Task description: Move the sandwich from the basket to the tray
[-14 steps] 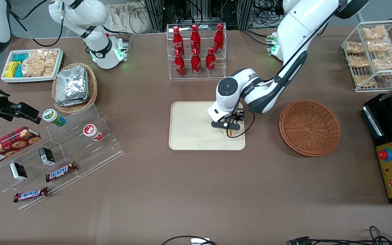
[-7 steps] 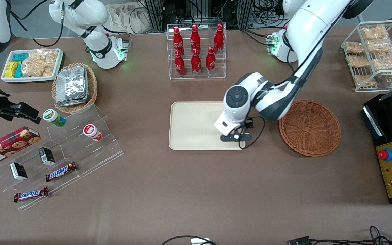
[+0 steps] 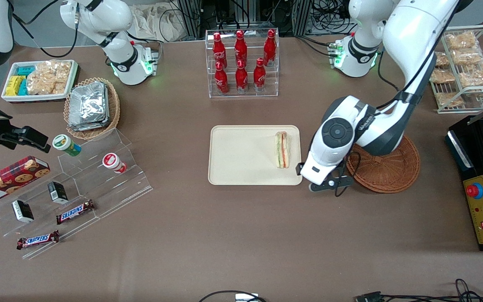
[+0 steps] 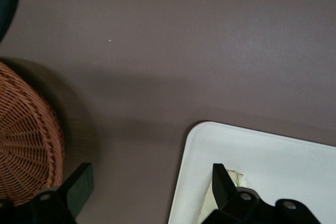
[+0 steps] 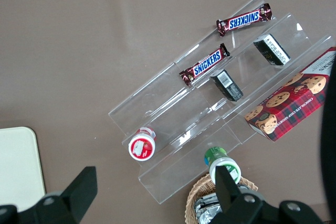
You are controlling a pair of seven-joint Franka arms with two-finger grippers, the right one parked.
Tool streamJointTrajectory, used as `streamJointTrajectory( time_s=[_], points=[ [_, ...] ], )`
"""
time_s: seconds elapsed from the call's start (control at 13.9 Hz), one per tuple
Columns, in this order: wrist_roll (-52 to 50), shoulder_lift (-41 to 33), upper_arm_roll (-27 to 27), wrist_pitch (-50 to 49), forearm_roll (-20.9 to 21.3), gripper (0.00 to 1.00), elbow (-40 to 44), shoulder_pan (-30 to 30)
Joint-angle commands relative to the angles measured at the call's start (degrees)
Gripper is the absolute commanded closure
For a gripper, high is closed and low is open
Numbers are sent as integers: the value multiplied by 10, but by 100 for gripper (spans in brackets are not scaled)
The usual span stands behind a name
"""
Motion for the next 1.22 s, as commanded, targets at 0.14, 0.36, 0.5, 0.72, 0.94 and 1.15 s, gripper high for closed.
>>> streamJointTrajectory(
  time_s=[0.14,0.36,0.5,0.72,0.94,1.15],
  points=[
    [122,-61,-4,-52,-67,0,-2,49],
    [180,-100,29,-87,-70,0,-4,46],
    [207,-130,67,-93,-76,0,-5,30],
    [323,-195,155,-143,-141,0,-5,10],
    [462,-251,224,-221,-181,0,2,2],
    [520,-277,250,-262,-181,0,28,2]
  ],
)
